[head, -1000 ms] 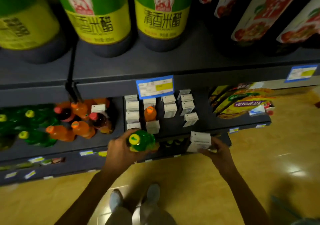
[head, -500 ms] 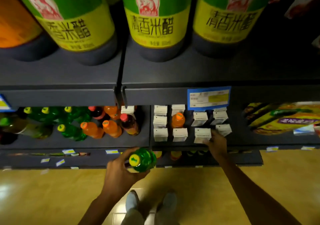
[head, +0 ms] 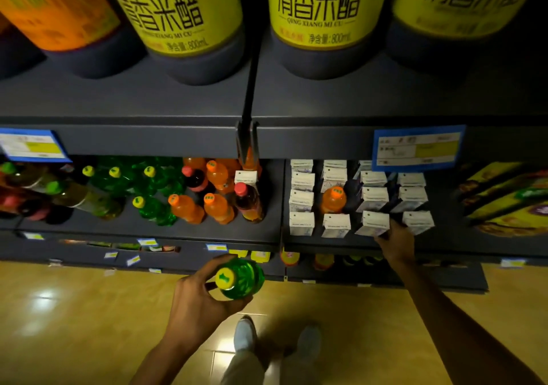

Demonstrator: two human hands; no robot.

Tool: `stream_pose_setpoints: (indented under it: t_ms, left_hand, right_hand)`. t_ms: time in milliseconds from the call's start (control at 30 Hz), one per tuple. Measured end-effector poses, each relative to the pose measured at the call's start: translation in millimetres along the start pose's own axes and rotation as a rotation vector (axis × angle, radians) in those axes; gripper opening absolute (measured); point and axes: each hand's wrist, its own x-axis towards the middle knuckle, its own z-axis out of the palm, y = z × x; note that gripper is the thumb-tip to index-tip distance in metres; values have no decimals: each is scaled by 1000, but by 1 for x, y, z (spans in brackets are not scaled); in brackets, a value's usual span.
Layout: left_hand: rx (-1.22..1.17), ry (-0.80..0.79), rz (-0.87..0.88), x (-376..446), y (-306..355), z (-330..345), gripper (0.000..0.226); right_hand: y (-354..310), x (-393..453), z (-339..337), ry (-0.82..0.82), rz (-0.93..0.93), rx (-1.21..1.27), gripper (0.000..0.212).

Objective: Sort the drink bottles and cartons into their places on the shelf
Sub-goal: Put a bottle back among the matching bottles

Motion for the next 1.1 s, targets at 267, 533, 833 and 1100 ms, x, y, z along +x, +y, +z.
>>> stream_pose_setpoints:
  t_ms: [267, 533, 833, 1100]
  left_hand:
    - [-103, -37, 96, -1, 42, -25, 68]
    - [-223, -103, 202, -1, 83, -31, 59]
    - [-399, -182, 149, 10, 28, -98, 87]
    - [-425, 52, -23, 34, -148, -225, 67]
  right_hand:
    - [-86, -163, -56, -241, -246, 343, 81]
    - [-184, -233, -58, -510, -359, 363, 70]
    - [-210, -229, -28, -368, -399, 371, 66]
    - [-255, -246, 40, -268, -209, 467, 70]
